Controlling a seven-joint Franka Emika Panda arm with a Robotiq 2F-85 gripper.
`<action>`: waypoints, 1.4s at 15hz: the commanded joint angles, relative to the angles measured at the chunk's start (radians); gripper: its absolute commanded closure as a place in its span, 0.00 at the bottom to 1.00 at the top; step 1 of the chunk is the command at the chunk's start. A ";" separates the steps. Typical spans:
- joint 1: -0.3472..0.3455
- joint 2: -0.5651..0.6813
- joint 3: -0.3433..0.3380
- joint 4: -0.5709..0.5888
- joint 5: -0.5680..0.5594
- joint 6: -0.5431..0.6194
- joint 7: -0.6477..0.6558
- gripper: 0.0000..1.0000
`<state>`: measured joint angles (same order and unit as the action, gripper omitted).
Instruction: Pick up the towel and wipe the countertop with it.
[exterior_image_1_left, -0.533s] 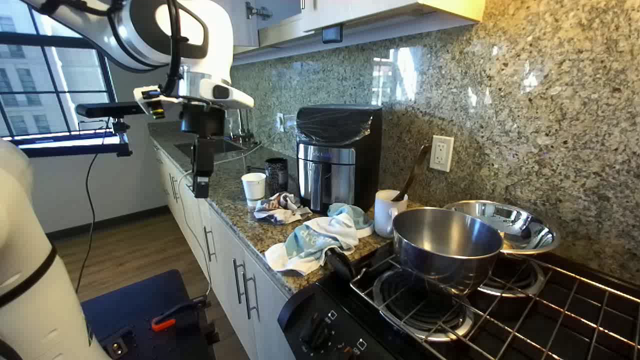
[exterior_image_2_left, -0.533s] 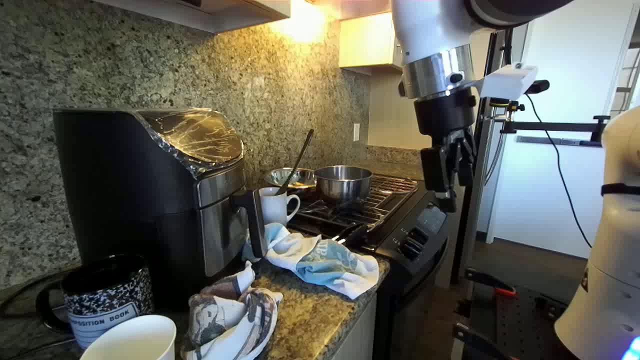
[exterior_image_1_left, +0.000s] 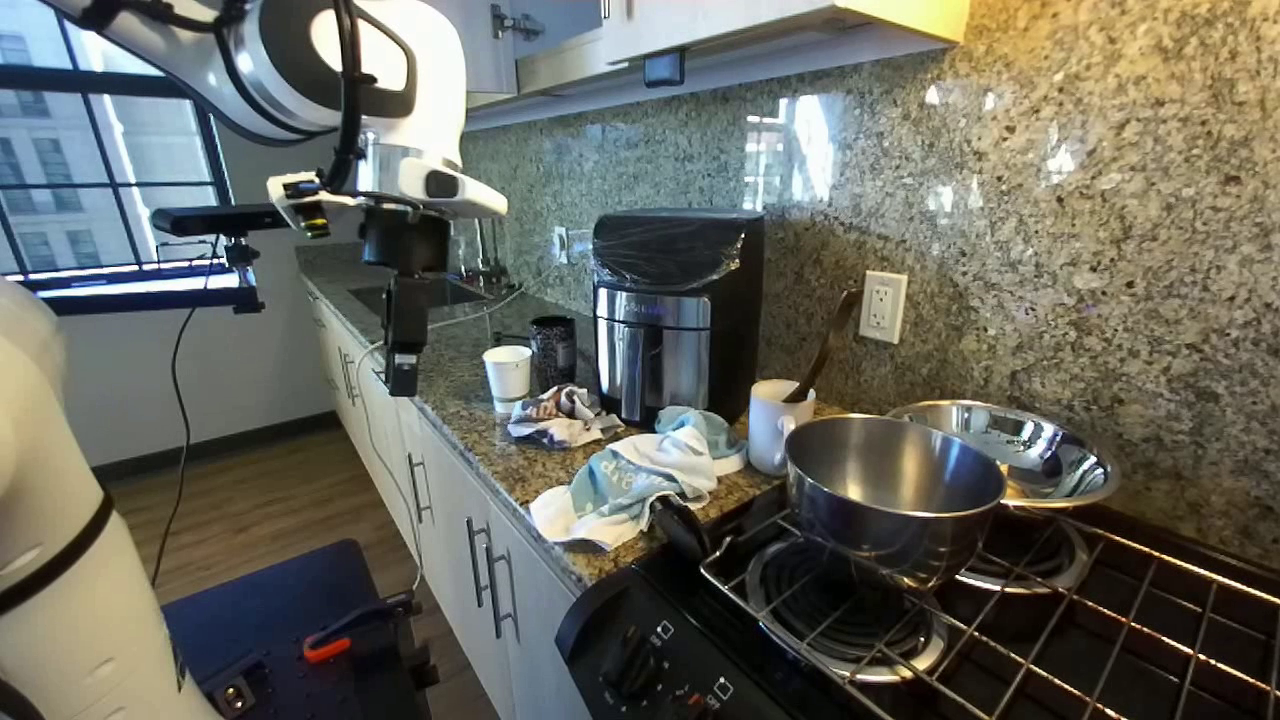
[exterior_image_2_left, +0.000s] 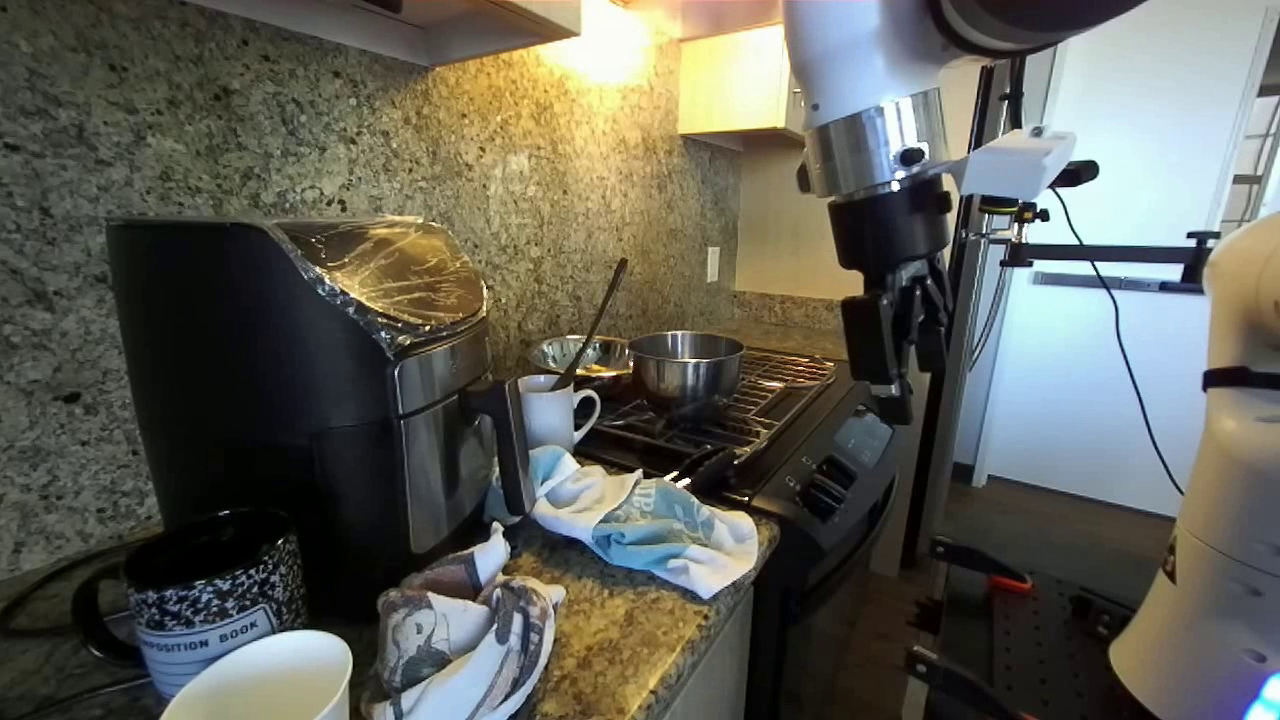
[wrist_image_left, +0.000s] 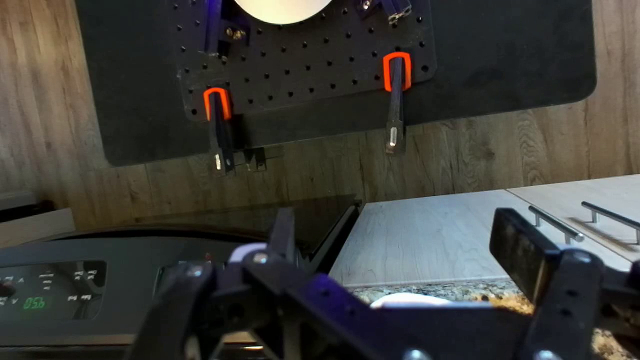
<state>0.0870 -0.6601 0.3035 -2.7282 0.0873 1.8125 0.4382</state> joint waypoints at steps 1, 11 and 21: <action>0.006 0.026 -0.010 0.002 -0.004 0.019 0.008 0.00; -0.033 0.556 -0.026 0.118 -0.115 0.594 0.007 0.00; 0.073 0.920 -0.200 0.298 -0.247 0.874 0.085 0.00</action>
<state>0.1121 0.2060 0.1551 -2.4686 -0.1502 2.6461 0.4856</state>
